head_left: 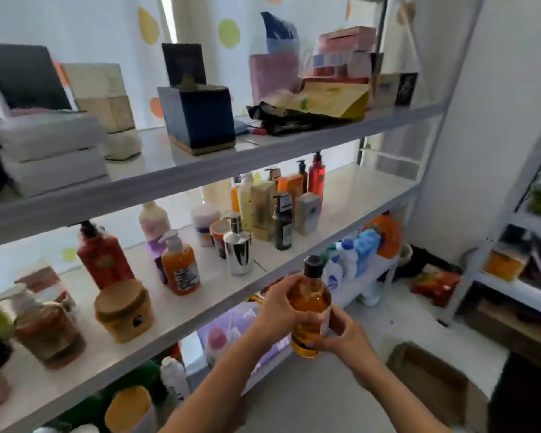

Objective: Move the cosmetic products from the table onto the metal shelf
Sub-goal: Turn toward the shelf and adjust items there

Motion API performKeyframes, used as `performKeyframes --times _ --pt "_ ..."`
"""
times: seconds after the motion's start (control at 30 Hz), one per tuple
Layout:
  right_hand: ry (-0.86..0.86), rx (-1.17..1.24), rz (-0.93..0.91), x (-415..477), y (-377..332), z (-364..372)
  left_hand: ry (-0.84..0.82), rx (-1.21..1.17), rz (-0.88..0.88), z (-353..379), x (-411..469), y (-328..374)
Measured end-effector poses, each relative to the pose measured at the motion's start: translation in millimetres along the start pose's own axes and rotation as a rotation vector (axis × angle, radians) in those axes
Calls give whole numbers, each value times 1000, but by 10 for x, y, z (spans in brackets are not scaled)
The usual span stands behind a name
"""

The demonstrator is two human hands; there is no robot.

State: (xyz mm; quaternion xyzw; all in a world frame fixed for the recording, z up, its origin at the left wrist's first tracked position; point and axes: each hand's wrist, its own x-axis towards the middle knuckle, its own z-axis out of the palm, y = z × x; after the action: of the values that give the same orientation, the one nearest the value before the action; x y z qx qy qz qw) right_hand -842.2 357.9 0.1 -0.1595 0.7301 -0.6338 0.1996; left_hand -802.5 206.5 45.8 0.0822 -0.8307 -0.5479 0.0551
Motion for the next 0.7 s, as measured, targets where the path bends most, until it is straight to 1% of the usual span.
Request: performKeyframes --times 0.23,0.37,0.43,0.53,0.63,0.7 --pt "128 28 23 958 114 -889 -123 11 28 524 1320 248" --pt "112 -2 5 1494 112 -1313 -149 10 38 749 1993 366" --pt "99 -39 0 1846 97 -1532 -107 23 47 864 2371 370" --pt "70 -157 -17 2452 94 -1850 -3 72 47 1018 2893 386" --pt "-90 -180 -48 3058 53 -2174 151 121 68 1125 3350 453" --pt "-177 -210 -55 3395 -16 -2338 239 172 43 1179 3603 531"
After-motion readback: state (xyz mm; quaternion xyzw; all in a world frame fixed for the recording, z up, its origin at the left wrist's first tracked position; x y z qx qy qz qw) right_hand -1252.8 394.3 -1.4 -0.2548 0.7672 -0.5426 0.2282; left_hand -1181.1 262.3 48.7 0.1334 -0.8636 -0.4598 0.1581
